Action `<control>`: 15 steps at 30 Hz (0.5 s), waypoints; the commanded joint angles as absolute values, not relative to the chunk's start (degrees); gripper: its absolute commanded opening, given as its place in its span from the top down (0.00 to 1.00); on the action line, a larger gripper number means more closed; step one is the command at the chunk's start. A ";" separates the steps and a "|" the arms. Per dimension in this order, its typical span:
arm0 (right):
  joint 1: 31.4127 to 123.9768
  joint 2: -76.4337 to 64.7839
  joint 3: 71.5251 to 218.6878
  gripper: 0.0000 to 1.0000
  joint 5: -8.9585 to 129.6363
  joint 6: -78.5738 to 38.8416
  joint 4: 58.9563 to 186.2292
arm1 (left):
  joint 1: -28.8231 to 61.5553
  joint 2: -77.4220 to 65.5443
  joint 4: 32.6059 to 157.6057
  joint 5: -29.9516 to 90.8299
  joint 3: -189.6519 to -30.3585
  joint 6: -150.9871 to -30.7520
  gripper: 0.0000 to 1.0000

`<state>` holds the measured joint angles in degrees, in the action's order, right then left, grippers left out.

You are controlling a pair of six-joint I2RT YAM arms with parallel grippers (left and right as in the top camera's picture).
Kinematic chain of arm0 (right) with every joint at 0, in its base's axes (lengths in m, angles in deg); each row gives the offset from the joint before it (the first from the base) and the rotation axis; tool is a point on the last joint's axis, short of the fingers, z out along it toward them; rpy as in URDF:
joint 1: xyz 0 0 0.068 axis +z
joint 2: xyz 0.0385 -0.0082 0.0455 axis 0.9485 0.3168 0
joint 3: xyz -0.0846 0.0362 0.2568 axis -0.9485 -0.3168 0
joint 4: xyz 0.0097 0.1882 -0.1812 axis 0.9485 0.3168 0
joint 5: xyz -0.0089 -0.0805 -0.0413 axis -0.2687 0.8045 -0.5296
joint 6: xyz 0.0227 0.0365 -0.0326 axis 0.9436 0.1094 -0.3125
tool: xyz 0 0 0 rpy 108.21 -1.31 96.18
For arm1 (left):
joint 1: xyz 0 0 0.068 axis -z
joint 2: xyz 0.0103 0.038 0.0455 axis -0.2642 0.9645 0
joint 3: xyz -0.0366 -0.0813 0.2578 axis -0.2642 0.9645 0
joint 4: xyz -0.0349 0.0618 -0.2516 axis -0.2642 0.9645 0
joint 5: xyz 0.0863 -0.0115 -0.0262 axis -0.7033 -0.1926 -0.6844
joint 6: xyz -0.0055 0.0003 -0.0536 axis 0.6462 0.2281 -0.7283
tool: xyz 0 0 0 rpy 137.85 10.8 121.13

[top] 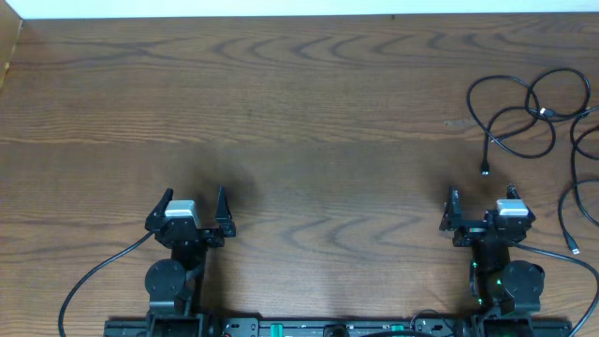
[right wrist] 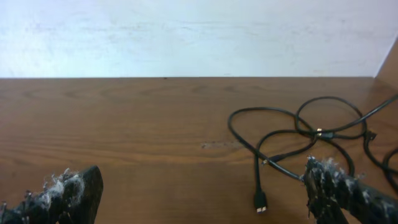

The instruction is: Untangle cables

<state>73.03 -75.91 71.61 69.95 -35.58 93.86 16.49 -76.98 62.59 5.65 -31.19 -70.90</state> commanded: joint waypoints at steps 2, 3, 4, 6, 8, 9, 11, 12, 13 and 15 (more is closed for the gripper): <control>73.40 -76.32 71.53 0.01 68.61 -40.28 94.34 | 16.25 -77.36 64.98 4.32 -30.36 -70.75 0.03; 73.40 -76.32 71.53 0.01 68.92 -40.26 94.34 | 16.25 -77.36 64.98 4.32 -30.36 -70.75 0.03; 73.38 -76.32 71.53 0.01 68.92 -40.21 94.30 | 16.25 -77.36 64.98 4.32 -30.36 -70.75 0.03; 73.38 -76.32 71.53 0.01 68.90 -39.84 94.28 | 16.25 -77.36 64.98 4.32 -30.36 -70.75 0.03; 73.18 -76.32 71.53 0.01 68.90 -39.84 94.12 | 16.25 -77.36 64.98 4.32 -30.36 -70.75 0.03; 73.07 -76.32 71.53 0.01 68.90 -39.84 94.12 | 16.25 -77.36 64.98 4.30 -30.36 -70.75 0.03; 73.03 -76.32 71.53 0.01 68.90 -39.84 94.12 | 16.25 -77.36 64.98 4.32 -30.36 -70.75 0.03; 73.03 -76.30 71.53 0.01 68.90 -39.84 94.12 | 16.25 -77.36 64.98 4.32 -30.36 -70.75 0.03; 73.03 -76.30 71.53 0.01 68.90 -39.84 94.12 | 16.25 -77.36 64.98 4.32 -30.36 -70.75 0.03; 73.03 -76.30 71.53 0.01 68.90 -39.84 94.12 | 16.25 -77.36 64.98 4.32 -30.36 -70.75 0.03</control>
